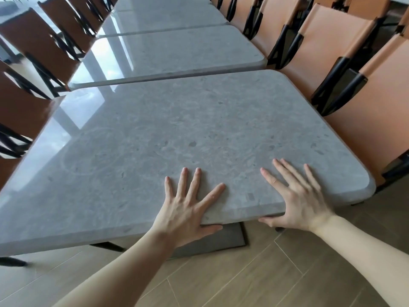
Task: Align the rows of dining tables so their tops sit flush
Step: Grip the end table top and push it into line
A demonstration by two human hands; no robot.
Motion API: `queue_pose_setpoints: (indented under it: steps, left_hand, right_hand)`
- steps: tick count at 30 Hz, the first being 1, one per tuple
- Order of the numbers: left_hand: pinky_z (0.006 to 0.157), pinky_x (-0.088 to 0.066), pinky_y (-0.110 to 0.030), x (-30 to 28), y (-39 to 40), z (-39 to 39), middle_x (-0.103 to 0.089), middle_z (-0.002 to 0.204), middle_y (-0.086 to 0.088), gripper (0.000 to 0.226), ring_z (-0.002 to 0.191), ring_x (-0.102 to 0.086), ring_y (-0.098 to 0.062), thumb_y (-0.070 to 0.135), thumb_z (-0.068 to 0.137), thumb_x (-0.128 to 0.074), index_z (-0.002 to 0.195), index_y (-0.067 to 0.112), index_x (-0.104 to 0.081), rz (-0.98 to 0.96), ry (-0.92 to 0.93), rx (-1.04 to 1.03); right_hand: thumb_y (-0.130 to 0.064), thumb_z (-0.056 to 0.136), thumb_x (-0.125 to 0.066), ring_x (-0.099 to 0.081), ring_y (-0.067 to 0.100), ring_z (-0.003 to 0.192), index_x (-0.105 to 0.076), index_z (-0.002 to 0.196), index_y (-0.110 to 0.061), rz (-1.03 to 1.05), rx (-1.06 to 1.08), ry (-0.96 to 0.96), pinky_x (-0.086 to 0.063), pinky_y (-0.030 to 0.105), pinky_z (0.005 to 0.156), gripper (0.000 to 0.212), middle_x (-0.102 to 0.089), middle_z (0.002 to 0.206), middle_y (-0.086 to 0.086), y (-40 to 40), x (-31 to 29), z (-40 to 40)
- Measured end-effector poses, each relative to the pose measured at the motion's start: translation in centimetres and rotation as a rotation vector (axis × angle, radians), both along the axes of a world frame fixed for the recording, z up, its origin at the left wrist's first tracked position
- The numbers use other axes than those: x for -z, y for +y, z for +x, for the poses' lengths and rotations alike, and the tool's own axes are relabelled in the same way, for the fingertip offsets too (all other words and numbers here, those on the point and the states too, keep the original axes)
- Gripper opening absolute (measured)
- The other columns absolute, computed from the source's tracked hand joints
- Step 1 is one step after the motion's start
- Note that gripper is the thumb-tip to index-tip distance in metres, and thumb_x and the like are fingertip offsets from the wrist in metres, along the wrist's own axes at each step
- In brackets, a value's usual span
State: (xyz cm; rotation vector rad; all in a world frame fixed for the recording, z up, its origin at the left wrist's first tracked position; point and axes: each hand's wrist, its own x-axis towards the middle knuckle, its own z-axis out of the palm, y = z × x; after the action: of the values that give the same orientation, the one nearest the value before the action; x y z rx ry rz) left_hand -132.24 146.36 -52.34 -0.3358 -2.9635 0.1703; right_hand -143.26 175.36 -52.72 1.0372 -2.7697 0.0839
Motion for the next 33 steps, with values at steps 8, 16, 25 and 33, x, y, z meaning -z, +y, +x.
queue_pose_setpoints:
  steps: [8, 16, 25, 33]
  left_hand:
    - [0.094, -0.038, -0.077, -0.4, 0.2, -0.5, -0.042, 0.151, -0.029, 0.095, 0.134, -0.042, -0.056, 0.084, 0.072, -0.048, 0.154, 0.037, -0.032, 0.014, -0.015, -0.022]
    - [0.094, -0.037, -0.078, -0.4, 0.9, -2.0, -0.041, 0.152, -0.028, 0.094, 0.135, -0.041, -0.057, 0.083, 0.074, -0.045, 0.154, 0.037, -0.031, 0.034, -0.015, -0.054]
    - [0.095, -0.035, -0.080, -0.5, 1.4, -2.1, -0.039, 0.153, -0.028, 0.093, 0.136, -0.038, -0.058, 0.083, 0.075, -0.044, 0.155, 0.037, -0.030, 0.038, -0.023, -0.054]
    - [0.099, -0.030, -0.080, -0.2, 1.2, -2.0, -0.032, 0.157, -0.027, 0.092, 0.140, -0.031, -0.057, 0.084, 0.076, -0.035, 0.156, 0.039, -0.021, 0.035, -0.027, -0.063]
  right_hand:
    - [-0.094, 0.056, -0.053, -0.044, 0.035, 0.143, -0.046, 0.150, -0.023, 0.021, -0.037, -0.001, -0.034, 0.073, 0.107, 0.118, -0.045, 0.155, 0.017, 0.0, -0.7, -0.9]
    - [-0.094, 0.058, -0.052, -0.046, 0.036, 0.141, -0.046, 0.150, -0.021, 0.069, -0.065, 0.003, -0.036, 0.073, 0.106, 0.118, -0.047, 0.154, 0.018, 0.3, -1.4, -3.4]
    - [-0.092, 0.058, -0.050, -0.045, 0.037, 0.141, -0.045, 0.151, -0.021, 0.106, -0.054, -0.037, -0.035, 0.073, 0.106, 0.117, -0.044, 0.155, 0.019, 0.7, -1.8, -3.3]
    - [-0.094, 0.059, -0.049, -0.043, 0.036, 0.143, -0.043, 0.152, -0.022, 0.131, -0.035, -0.072, -0.032, 0.073, 0.109, 0.118, -0.042, 0.157, 0.019, 0.4, -2.0, -3.2]
